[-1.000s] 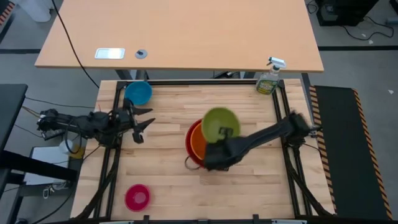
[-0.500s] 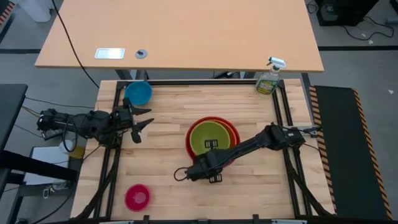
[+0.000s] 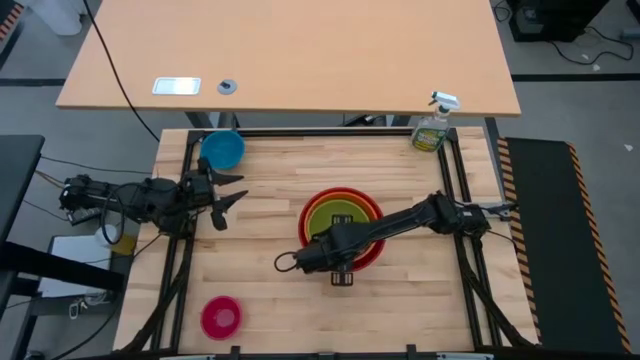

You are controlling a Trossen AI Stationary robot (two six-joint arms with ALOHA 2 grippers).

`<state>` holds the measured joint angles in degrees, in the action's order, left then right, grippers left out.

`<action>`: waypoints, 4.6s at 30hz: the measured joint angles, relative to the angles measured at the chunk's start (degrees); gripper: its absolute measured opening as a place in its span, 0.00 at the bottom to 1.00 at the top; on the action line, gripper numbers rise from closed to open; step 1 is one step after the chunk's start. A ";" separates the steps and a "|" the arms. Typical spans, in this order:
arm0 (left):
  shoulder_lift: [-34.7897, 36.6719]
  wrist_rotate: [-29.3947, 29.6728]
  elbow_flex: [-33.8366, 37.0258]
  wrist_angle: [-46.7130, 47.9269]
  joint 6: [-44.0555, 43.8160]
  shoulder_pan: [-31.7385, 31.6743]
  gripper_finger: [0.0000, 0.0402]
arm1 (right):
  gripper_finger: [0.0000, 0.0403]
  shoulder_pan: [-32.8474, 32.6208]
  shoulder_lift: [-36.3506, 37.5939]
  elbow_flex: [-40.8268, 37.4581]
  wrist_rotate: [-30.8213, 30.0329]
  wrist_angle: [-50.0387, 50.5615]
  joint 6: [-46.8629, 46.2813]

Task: Nest bowls inside each other
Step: Stack the green bowl on the orange bowl, then stack the blue bowl on the green bowl

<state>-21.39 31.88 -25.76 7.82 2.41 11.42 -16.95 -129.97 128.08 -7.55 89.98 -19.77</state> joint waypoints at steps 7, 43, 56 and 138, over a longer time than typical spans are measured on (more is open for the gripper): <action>-1.07 -0.02 -0.07 2.55 -3.36 -0.62 0.48 | 0.53 -1.24 6.23 2.67 -8.36 -0.19 -2.88; -54.12 -4.90 -17.16 27.06 0.12 -47.46 0.48 | 0.47 -3.72 44.31 -65.34 -23.78 -62.61 -7.02; -64.69 -2.93 -17.21 26.23 5.09 -52.60 0.47 | 0.47 -3.85 41.95 -65.34 -21.81 -66.63 -5.97; -80.11 -31.52 -45.45 8.66 31.49 -3.67 0.44 | 0.40 -9.31 54.90 -59.84 -33.35 -35.68 -18.19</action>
<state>-101.50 0.36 -71.21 16.48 33.90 7.75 -26.27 -75.07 68.25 -40.91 54.29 -37.95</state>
